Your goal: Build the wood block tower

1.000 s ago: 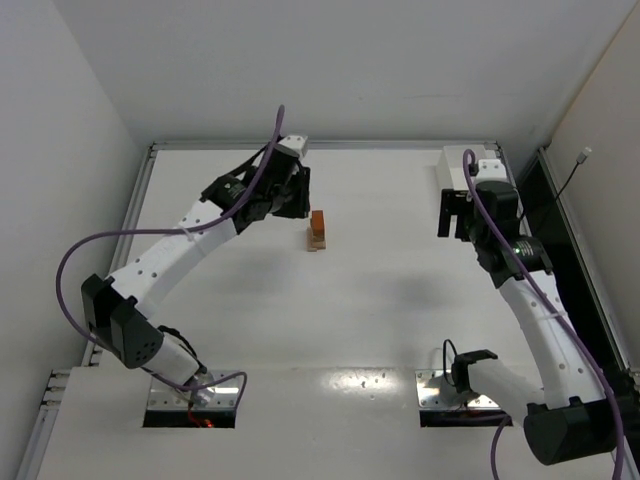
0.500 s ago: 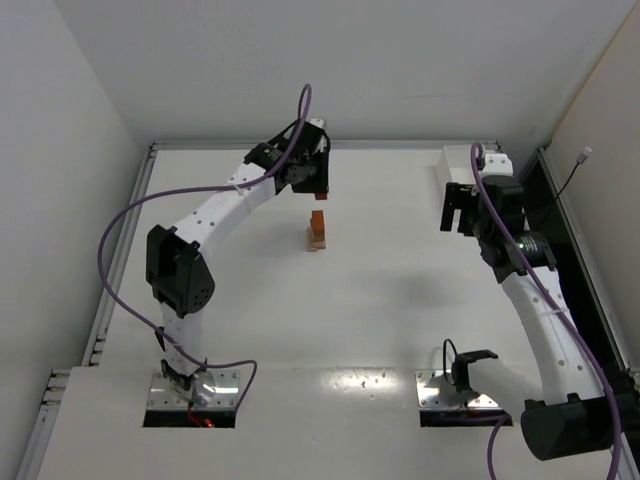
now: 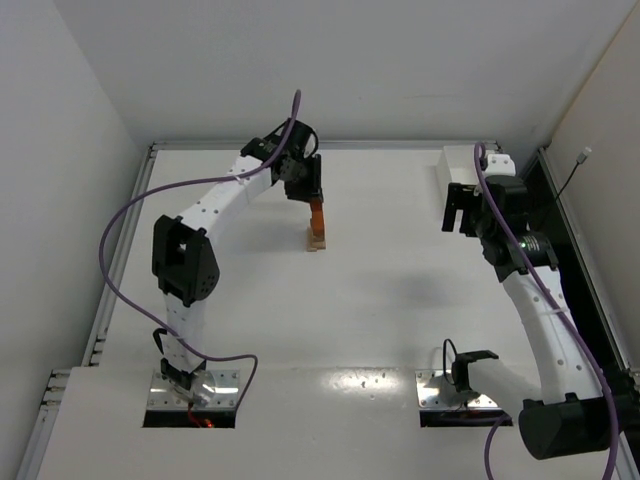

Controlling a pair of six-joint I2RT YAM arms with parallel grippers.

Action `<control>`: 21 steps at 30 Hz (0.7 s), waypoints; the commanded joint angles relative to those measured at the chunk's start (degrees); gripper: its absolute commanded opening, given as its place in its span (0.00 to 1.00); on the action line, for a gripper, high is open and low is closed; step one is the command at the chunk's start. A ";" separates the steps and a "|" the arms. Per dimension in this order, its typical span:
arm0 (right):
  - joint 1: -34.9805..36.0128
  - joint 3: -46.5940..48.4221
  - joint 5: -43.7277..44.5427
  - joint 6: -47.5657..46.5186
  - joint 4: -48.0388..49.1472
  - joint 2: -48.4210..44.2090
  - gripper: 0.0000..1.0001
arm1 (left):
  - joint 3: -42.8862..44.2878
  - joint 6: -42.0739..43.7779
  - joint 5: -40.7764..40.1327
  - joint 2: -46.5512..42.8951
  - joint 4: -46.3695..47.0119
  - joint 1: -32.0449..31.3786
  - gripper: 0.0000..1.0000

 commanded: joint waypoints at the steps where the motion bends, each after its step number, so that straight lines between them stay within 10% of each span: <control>1: -0.25 1.89 -0.90 0.38 1.42 0.34 0.81 | -3.23 -0.59 5.65 -3.04 -2.09 -0.14 0.00; 21: -0.25 0.31 -1.43 0.38 1.42 -1.24 0.81 | -3.23 -1.21 8.21 -2.09 -2.10 -0.14 0.00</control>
